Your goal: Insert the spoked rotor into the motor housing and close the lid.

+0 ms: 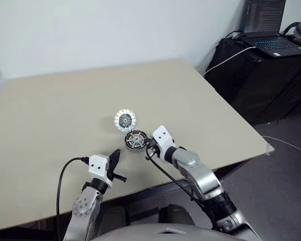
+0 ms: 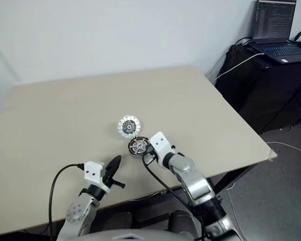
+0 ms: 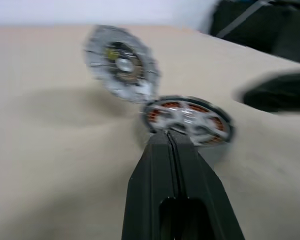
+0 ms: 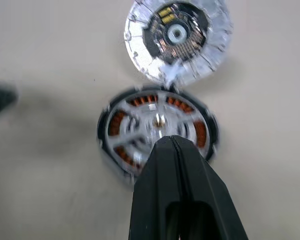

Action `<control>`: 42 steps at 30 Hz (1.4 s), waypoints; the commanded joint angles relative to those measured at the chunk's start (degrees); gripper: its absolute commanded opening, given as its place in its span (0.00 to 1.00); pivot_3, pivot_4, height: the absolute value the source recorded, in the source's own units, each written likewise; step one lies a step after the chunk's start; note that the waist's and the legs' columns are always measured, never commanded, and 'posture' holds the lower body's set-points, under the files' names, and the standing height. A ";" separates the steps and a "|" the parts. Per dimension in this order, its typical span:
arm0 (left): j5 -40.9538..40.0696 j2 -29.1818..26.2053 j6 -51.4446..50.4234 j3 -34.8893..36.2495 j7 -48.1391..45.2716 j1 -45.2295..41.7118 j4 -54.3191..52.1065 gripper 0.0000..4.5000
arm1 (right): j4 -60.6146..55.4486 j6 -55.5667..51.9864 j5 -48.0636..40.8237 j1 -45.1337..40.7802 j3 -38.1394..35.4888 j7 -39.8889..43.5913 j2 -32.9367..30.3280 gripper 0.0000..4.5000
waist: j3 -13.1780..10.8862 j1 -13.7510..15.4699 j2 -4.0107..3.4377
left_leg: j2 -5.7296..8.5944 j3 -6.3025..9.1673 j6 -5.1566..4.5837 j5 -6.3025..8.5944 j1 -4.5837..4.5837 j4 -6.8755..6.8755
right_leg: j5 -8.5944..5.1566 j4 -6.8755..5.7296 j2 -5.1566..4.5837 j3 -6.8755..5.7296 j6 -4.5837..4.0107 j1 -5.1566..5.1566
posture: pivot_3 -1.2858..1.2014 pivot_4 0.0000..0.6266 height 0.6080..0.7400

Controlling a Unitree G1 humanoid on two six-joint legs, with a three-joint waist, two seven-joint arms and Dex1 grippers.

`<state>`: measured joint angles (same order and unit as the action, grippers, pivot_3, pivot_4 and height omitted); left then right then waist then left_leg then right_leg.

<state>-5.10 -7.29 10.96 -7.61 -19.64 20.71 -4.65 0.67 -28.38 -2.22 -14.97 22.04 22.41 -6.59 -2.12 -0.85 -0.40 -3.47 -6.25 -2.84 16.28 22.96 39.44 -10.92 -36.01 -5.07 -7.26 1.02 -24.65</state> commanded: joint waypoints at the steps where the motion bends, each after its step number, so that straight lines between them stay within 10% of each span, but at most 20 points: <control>1: 1.11 -0.35 1.78 -0.90 0.17 -0.17 -2.52 0.01 | 5.28 3.47 1.01 -5.12 -0.21 0.11 2.20 0.00 | 0.00 0.04 -0.02 | -0.01 -0.01 0.00 0.00 0.00 0.00 | 0.00 0.00 0.01 0.00 0.00 0.00 | 0.52 0.00 1.00; 15: 0.53 0.60 1.14 -2.15 0.80 0.75 -3.04 0.01 | 23.86 8.41 4.76 -11.38 0.81 2.76 5.64 0.00 | 0.11 -0.26 -0.21 | -0.01 -0.14 -0.06 -0.02 -0.04 -0.01 | 0.01 -0.01 0.02 0.11 -0.01 0.02 | 0.52 0.00 1.00; 26: 0.23 0.87 0.93 -2.78 0.68 -0.64 -1.71 0.01 | 5.03 9.56 8.74 -12.93 8.32 20.27 -8.10 0.00 | 0.21 -0.29 -0.41 | 0.00 -0.13 -0.10 -0.03 -0.09 -0.02 | 0.00 -0.04 0.02 0.11 -0.02 0.02 | 0.52 0.00 1.00; 34: 0.11 1.70 1.08 -3.77 0.60 -1.19 -0.24 0.00 | 0.11 12.15 14.29 -17.36 15.30 33.70 -19.32 0.49 | 0.21 -0.11 -0.38 | -0.01 -0.11 -0.14 -0.06 -0.11 -0.01 | -0.01 -0.02 0.02 0.08 -0.02 0.03 | 0.52 0.00 1.00; 42: 0.13 2.46 1.48 -4.12 0.97 -1.16 0.70 0.00 | 7.14 14.97 17.80 -21.95 17.61 35.63 -16.41 0.49 | 0.20 0.08 -0.37 | -0.02 -0.15 -0.15 -0.07 -0.12 0.00 | -0.01 -0.03 0.04 0.09 -0.02 0.03 | 0.52 0.00 1.00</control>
<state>-4.69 -5.19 11.41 -11.37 -18.79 19.93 -3.75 7.05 -14.83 15.10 -35.27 40.02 57.78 -23.79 -1.92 -0.77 -0.77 -3.49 -6.40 -3.01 16.21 22.84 39.44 -10.93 -36.04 -5.03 -7.17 1.00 -24.62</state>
